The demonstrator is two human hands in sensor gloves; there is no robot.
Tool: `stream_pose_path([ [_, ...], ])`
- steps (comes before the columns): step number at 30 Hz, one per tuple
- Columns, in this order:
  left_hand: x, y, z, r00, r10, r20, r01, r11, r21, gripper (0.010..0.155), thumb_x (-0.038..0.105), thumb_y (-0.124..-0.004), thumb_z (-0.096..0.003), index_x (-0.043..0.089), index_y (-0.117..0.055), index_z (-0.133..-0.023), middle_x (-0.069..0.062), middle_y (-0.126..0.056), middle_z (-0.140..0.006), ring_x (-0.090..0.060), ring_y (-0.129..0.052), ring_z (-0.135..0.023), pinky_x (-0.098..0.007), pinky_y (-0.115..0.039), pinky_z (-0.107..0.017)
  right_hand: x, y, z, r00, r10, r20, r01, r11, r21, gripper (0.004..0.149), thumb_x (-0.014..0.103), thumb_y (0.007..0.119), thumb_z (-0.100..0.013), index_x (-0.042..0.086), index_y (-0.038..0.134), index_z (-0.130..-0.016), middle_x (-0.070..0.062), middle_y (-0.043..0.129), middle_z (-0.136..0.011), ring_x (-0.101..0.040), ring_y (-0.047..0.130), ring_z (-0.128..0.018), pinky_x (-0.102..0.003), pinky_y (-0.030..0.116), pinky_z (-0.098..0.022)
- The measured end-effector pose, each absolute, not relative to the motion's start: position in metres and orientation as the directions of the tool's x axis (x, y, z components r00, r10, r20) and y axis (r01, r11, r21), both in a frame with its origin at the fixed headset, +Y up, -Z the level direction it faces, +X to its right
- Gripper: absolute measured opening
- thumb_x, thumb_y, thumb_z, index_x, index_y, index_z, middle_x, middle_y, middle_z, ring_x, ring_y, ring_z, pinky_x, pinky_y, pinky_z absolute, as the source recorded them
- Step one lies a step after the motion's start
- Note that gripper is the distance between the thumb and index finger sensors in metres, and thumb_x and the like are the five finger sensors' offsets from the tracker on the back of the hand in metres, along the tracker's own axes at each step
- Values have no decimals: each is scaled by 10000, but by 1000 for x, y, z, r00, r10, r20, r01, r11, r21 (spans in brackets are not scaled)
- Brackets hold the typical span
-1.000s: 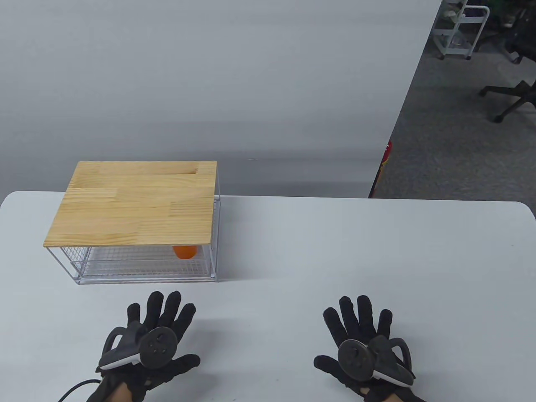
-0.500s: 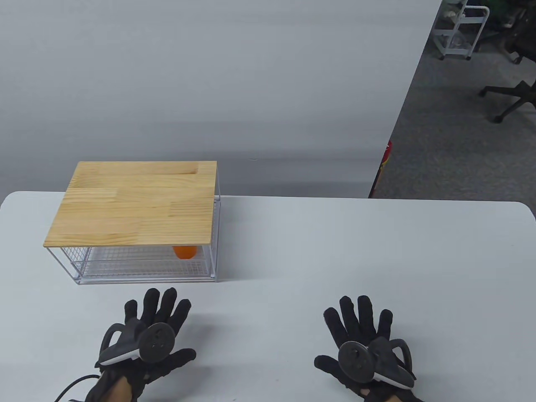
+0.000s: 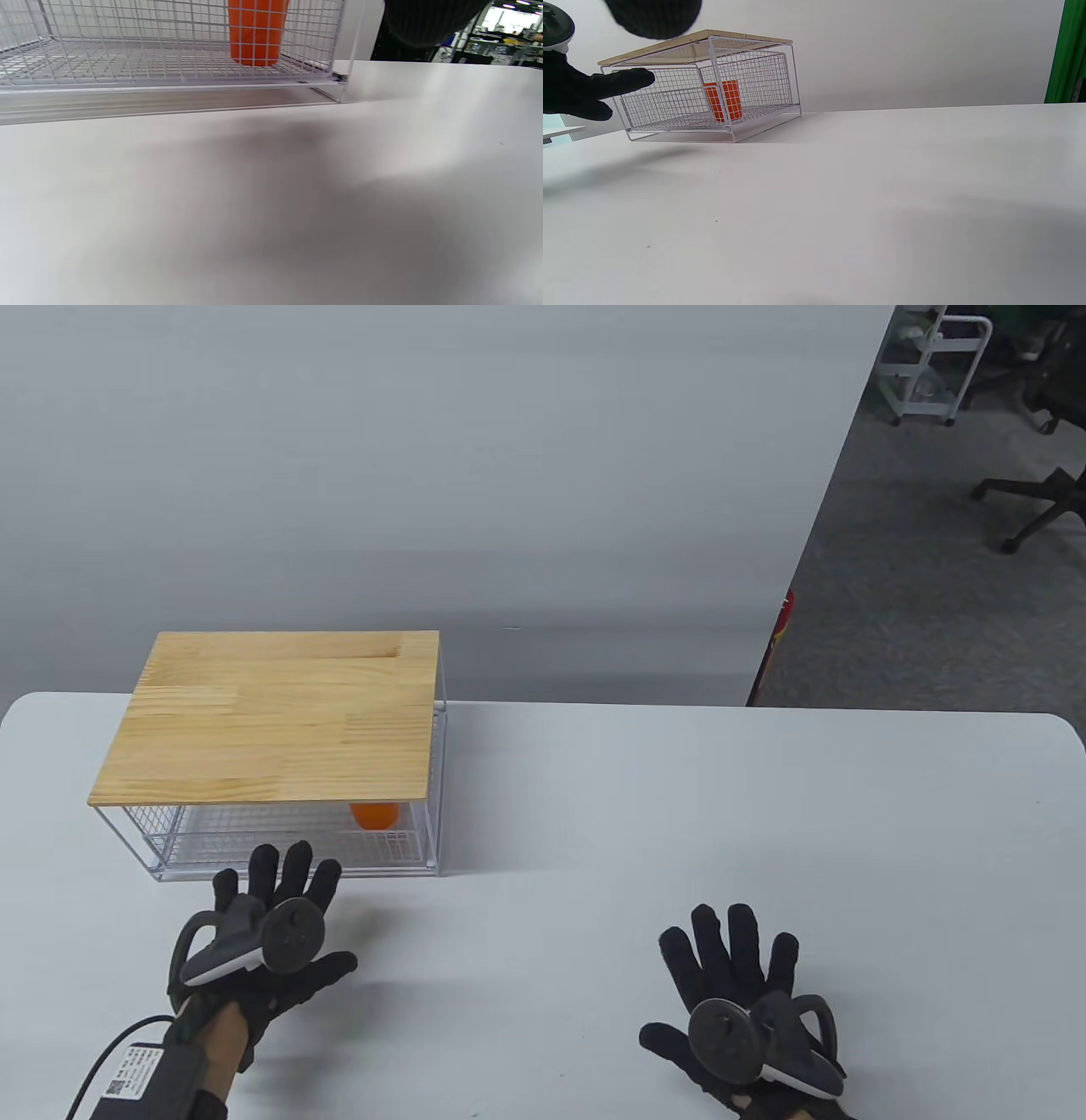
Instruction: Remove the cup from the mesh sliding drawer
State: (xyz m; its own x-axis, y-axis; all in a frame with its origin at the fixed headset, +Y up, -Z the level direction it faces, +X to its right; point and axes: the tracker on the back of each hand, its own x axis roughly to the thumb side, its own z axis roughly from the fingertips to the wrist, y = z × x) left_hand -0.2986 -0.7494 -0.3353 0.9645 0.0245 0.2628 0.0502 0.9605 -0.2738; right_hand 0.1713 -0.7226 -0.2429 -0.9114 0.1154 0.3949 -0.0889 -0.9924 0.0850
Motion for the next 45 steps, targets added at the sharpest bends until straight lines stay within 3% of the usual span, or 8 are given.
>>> stream_pose_path([
  [14,-308,-746,-393,987,-27,162,71,958,-278,948,610,-627,-546,199,41,-1079,-226,124,-1118,-615,92,-968,-820,-50,-599,174,-722,-245,-919,128,373,-97,-990,100,907,663,593,-487,134,229,-1127,-310,130,-1180,-621,22,-979,-857,93,-571],
  [20,-312,-747,-410,993,-77,94,97,965,-242,896,496,-692,-577,212,-27,-1106,-215,54,-1148,-605,44,-1001,-812,-109,-628,174,-722,-246,-919,133,372,-101,-989,105,910,661,593,-487,126,225,-1125,-311,140,-1181,-623,29,-980,-856,96,-572],
  [26,-317,-751,-418,994,-72,81,84,983,-164,749,462,-690,-598,233,-256,-1164,-213,-191,-1229,-626,-194,-1090,-840,-236,-650,175,-722,-247,-920,134,369,-100,-989,109,909,660,593,-488,127,225,-1126,-313,142,-1181,-624,31,-980,-856,97,-571],
  [29,-317,-751,-419,995,-75,64,81,992,-95,609,406,-692,-616,224,-478,-1156,-191,-474,-1248,-637,-501,-1116,-850,-404,-646,176,-724,-249,-921,142,363,-106,-987,118,907,660,591,-487,128,228,-1126,-314,143,-1181,-624,31,-981,-857,98,-571],
  [33,-316,-749,-422,994,-91,55,92,996,-18,426,288,-686,-641,230,-706,-1063,-103,-808,-1123,-574,-785,-1051,-837,-540,-634,177,-725,-250,-924,142,354,-104,-987,125,907,659,591,-488,126,230,-1126,-312,144,-1182,-624,29,-979,-856,97,-570],
  [39,-314,-746,-423,984,-155,84,154,988,17,359,255,-716,-599,247,-829,-940,-6,-960,-956,-445,-985,-942,-777,-702,-615,175,-730,-253,-927,137,348,-93,-986,142,906,659,588,-487,127,228,-1127,-313,144,-1182,-623,27,-978,-855,96,-569],
  [45,-317,-745,-420,982,-151,112,148,988,37,358,247,-725,-585,238,-841,-923,-5,-971,-935,-419,-1016,-886,-763,-740,-594,176,-730,-253,-929,140,342,-94,-985,147,905,658,588,-487,126,230,-1126,-314,144,-1182,-624,26,-978,-855,93,-568],
])
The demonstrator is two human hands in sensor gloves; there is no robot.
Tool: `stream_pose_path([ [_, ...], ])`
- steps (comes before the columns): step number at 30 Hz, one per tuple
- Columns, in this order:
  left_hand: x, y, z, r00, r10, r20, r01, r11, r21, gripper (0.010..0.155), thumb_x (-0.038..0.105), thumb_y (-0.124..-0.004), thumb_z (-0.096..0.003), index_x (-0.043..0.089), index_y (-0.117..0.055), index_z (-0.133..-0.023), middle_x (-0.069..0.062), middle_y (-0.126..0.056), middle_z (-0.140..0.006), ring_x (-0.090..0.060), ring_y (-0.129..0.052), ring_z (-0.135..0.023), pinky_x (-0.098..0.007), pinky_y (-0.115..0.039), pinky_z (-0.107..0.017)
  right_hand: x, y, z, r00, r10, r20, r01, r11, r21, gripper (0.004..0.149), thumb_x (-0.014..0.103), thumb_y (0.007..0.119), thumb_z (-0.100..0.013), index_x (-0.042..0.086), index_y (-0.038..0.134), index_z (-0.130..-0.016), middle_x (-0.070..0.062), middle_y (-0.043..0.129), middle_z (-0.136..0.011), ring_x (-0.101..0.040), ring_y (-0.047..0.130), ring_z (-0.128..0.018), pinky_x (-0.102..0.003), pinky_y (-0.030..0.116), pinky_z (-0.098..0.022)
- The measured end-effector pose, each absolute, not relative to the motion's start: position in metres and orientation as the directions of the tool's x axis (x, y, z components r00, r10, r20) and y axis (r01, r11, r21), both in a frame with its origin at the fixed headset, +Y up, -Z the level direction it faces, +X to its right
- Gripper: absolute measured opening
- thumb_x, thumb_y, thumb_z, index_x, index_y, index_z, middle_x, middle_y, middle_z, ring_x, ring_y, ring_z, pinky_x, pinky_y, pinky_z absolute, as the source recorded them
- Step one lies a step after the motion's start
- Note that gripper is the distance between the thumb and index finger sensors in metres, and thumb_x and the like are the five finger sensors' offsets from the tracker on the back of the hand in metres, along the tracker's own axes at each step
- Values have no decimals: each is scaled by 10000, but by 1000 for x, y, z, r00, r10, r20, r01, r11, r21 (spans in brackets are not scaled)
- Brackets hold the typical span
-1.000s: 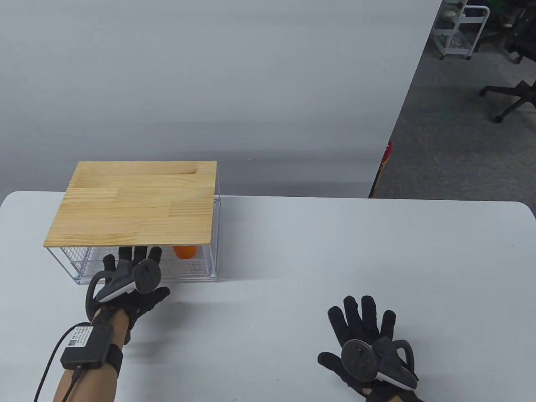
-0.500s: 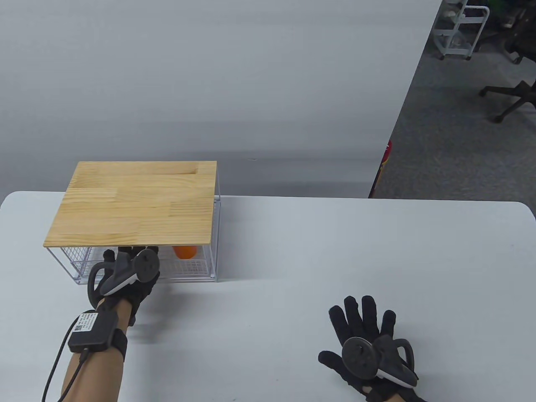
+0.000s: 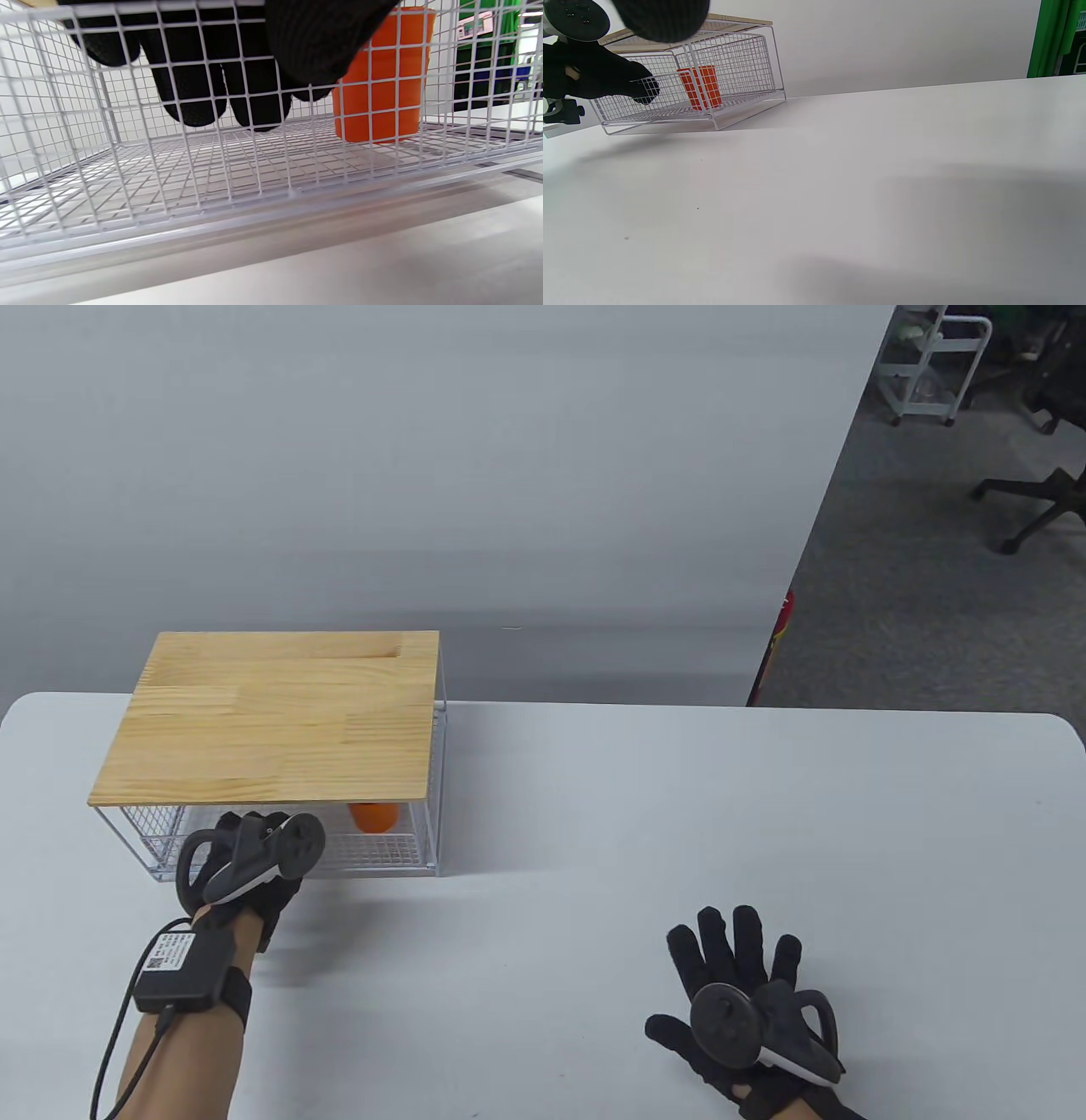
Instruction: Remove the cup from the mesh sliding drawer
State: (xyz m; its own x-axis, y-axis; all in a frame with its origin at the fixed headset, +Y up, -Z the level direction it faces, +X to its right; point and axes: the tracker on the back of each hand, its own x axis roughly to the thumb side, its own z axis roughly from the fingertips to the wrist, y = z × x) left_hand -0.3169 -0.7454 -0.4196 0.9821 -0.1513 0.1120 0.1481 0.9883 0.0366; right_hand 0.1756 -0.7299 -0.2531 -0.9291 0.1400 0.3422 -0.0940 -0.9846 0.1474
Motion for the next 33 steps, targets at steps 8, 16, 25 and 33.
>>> stream_pose_path([
  [8,-320,-746,-408,977,-153,146,146,988,53,345,252,-736,-592,239,-846,-919,11,-976,-933,-402,-1028,-851,-735,-783,-573,175,-730,-253,-930,133,344,-85,-985,152,906,659,587,-488,124,229,-1126,-314,145,-1181,-625,29,-977,-856,96,-567],
  [16,-321,-745,-398,974,-156,166,144,986,79,334,258,-751,-594,237,-856,-910,-15,-989,-917,-389,-1040,-827,-716,-811,-559,174,-730,-252,-930,127,345,-80,-986,148,905,659,587,-490,123,230,-1126,-316,148,-1180,-625,30,-976,-856,99,-566],
  [25,-323,-748,-386,962,-183,202,153,976,154,293,273,-806,-599,236,-885,-879,-15,-1023,-875,-368,-1079,-777,-694,-855,-532,173,-733,-253,-931,118,345,-62,-984,170,901,656,592,-491,122,244,-1128,-318,158,-1181,-626,34,-975,-856,101,-566],
  [33,-321,-749,-381,955,-194,224,154,970,186,283,274,-826,-588,232,-899,-859,-15,-1038,-844,-357,-1096,-742,-679,-874,-517,172,-733,-253,-932,116,344,-61,-984,167,901,655,593,-491,121,245,-1128,-317,160,-1181,-627,35,-975,-856,101,-565],
])
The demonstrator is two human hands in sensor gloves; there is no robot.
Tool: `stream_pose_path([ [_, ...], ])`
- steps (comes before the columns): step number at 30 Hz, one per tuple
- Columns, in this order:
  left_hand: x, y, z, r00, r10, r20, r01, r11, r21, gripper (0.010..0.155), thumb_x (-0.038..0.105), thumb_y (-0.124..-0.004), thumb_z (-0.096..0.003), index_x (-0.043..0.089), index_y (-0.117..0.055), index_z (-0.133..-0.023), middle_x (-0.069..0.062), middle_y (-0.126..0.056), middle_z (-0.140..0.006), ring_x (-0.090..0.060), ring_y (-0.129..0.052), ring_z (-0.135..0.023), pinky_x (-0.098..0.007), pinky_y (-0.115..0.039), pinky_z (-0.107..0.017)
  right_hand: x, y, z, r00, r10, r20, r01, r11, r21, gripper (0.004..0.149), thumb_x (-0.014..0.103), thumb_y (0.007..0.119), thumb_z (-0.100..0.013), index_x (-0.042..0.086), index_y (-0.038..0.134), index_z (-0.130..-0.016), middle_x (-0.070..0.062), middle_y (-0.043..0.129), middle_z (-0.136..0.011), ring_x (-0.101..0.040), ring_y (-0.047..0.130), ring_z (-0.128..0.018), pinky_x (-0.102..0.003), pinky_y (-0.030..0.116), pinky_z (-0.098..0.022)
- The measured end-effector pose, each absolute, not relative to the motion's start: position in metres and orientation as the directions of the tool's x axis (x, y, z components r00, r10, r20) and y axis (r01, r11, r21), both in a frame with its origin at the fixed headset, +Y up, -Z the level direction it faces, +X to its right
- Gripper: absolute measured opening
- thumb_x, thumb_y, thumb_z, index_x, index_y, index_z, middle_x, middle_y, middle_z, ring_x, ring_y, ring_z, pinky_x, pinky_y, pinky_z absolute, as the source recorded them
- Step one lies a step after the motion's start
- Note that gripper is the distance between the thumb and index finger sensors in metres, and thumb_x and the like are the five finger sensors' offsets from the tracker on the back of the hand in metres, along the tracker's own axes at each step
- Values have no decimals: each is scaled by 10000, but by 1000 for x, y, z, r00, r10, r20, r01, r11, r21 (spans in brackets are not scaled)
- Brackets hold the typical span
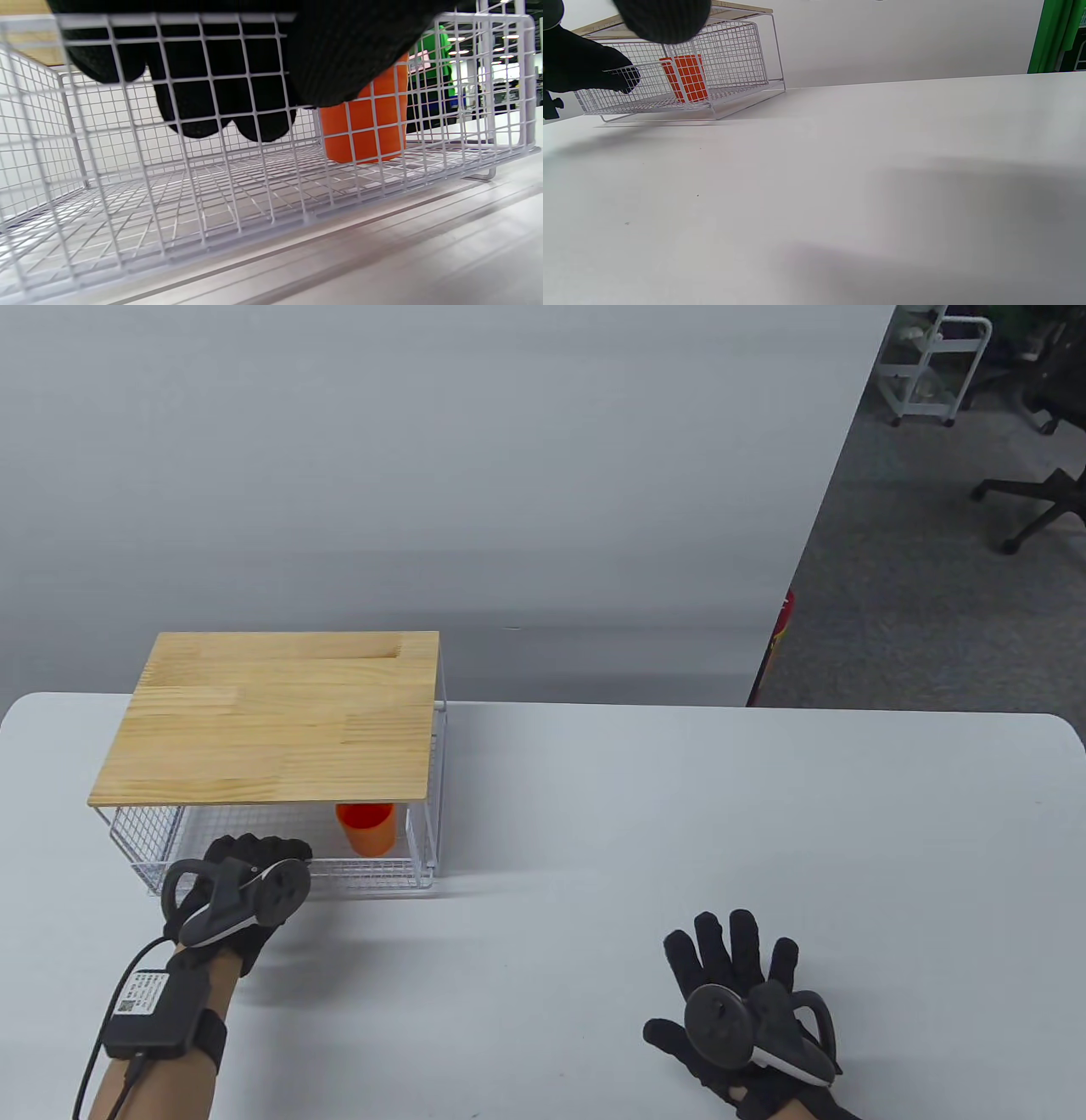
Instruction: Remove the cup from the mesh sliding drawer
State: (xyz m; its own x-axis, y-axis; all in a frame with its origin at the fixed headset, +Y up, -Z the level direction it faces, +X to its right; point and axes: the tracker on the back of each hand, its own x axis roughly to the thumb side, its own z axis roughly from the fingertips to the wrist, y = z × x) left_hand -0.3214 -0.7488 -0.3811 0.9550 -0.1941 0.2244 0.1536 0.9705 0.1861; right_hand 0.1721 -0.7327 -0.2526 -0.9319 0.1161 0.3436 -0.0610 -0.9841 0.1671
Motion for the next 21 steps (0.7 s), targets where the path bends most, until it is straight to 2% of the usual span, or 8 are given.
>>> stream_pose_path([
  [21,-321,-748,-362,949,-200,244,147,965,218,282,267,-836,-581,226,-901,-852,-22,-1040,-833,-353,-1100,-724,-676,-894,-504,169,-734,-252,-929,109,353,-52,-984,168,899,654,593,-492,121,247,-1127,-317,159,-1181,-626,35,-975,-855,102,-565],
])
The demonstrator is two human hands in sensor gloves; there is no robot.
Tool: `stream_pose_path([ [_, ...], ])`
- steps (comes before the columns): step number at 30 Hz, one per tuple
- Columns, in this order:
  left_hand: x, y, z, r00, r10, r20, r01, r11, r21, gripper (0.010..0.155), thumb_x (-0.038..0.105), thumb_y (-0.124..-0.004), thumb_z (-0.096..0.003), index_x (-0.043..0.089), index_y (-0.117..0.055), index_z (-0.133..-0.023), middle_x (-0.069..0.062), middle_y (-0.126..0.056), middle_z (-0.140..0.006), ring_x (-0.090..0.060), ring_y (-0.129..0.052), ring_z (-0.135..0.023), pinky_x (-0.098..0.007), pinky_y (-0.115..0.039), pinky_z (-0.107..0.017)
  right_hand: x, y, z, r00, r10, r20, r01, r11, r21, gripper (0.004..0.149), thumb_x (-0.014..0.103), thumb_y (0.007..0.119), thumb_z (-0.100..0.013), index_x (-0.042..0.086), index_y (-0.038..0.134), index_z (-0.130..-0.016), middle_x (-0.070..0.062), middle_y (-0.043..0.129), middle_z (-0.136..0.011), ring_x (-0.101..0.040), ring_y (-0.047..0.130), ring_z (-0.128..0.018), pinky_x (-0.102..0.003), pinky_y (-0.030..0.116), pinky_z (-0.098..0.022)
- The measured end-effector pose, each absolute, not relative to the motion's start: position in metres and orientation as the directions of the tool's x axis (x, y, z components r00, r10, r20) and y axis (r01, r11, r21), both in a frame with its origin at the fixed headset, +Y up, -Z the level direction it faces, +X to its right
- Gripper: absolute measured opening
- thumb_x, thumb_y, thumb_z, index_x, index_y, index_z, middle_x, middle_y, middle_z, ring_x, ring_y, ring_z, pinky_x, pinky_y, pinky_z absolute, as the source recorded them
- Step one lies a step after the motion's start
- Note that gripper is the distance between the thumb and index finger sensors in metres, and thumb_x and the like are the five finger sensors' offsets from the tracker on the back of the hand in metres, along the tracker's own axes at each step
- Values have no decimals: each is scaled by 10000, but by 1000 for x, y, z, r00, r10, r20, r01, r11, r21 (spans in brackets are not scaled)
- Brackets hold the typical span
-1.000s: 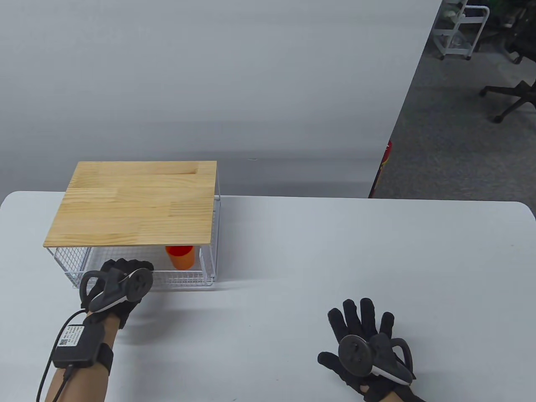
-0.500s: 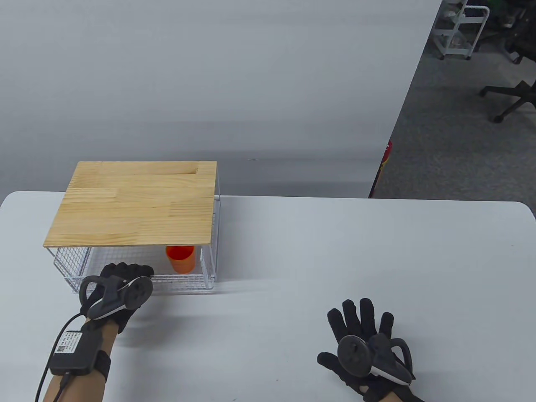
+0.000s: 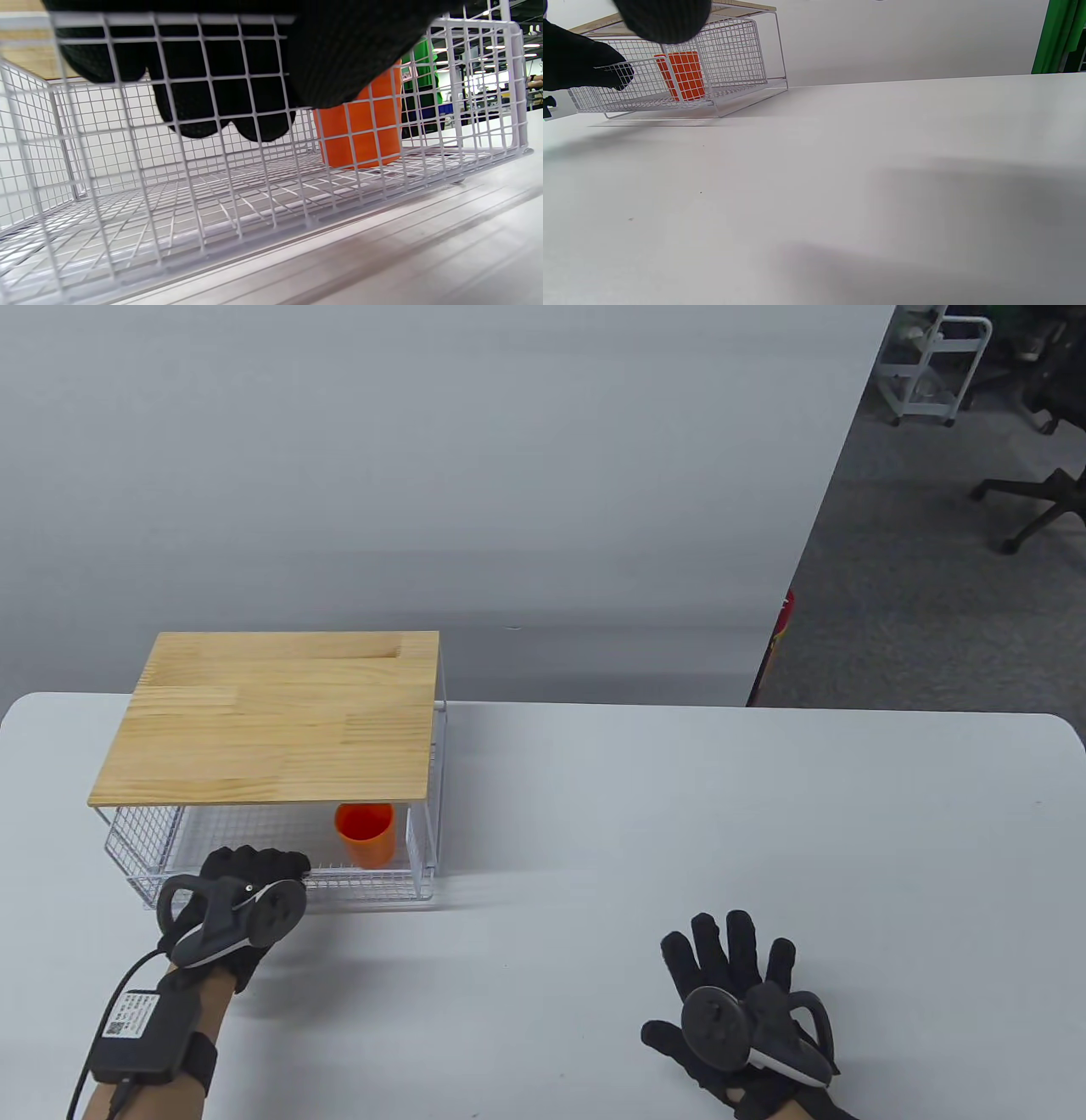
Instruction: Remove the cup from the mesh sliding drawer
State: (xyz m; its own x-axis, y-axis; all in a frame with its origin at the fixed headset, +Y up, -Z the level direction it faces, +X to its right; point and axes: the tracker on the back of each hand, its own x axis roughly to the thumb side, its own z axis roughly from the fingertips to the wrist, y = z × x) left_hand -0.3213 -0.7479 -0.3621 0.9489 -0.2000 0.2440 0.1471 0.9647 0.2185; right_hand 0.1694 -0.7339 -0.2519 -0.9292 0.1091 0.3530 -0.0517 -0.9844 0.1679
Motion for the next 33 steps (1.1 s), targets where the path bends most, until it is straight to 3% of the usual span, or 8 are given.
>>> stream_pose_path([
  [33,-321,-748,-332,940,-211,269,143,957,252,270,260,-854,-573,229,-913,-835,-20,-1049,-814,-340,-1108,-703,-655,-899,-511,165,-736,-250,-924,104,369,-42,-984,172,899,654,593,-491,121,244,-1126,-318,159,-1180,-626,36,-974,-855,103,-565],
])
